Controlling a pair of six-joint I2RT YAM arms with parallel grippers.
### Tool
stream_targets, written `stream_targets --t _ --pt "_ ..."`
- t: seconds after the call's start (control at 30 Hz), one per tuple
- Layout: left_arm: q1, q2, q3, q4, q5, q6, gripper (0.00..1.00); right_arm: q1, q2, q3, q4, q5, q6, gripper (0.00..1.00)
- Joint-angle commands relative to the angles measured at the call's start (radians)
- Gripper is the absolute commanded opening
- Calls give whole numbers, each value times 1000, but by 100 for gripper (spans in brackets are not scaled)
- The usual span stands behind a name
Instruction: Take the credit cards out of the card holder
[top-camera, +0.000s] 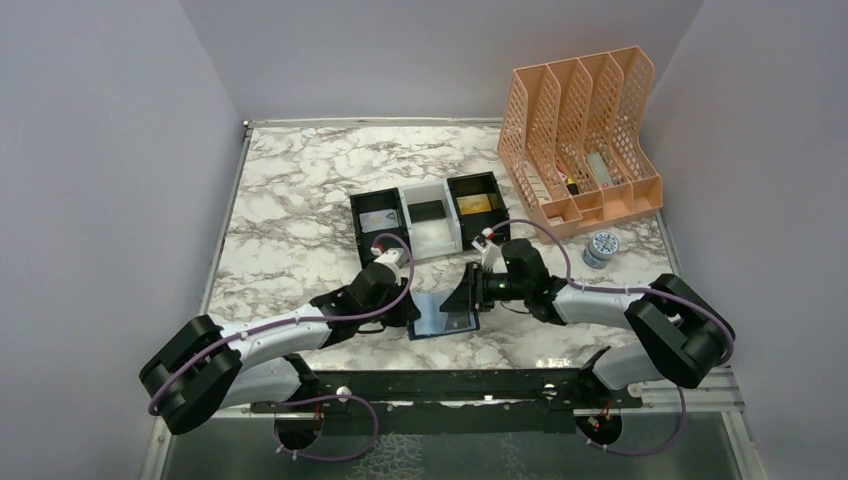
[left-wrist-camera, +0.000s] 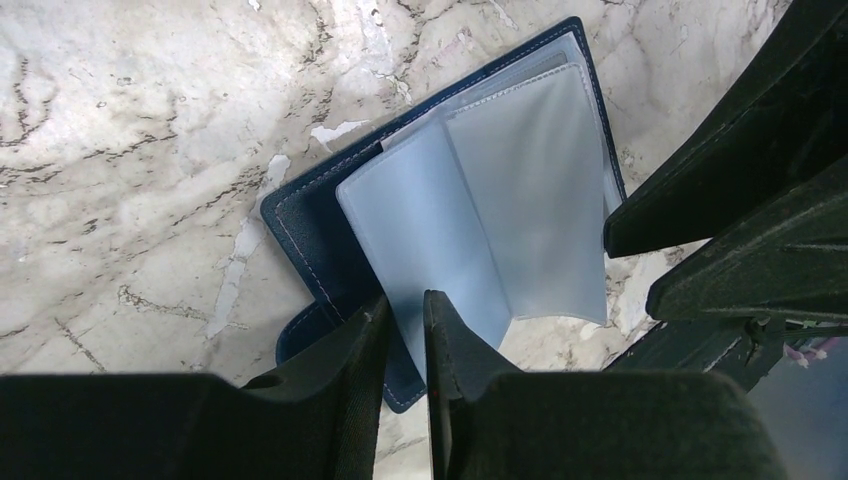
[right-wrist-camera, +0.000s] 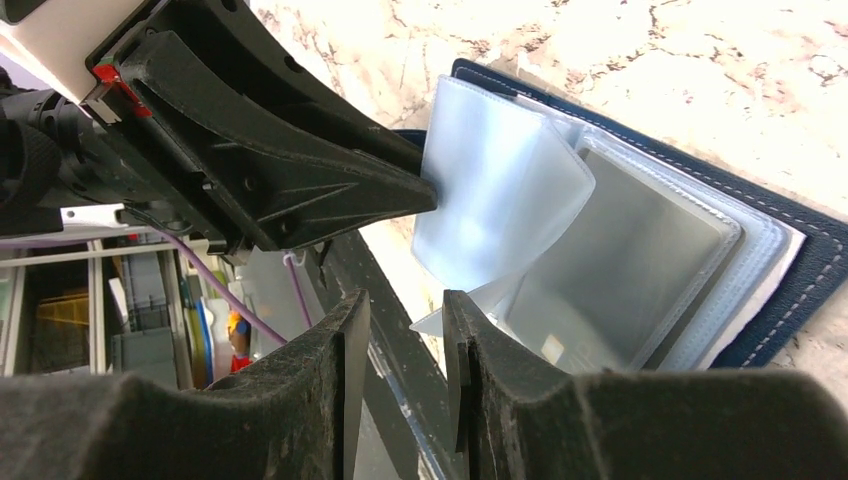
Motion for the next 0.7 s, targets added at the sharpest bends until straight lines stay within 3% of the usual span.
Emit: stream_targets --t 0.0,0.17,0.67 --pt "-6 -28 -11 -14 -28 -10 23 6 31 30 74 -64 16 34" --pt "-5 -61 -16 -42 -56 -19 29 16 85 54 136 -113 27 34" --pt "-6 -226 -18 -219 -179 -55 42 116 256 219 30 -129 -47 35"
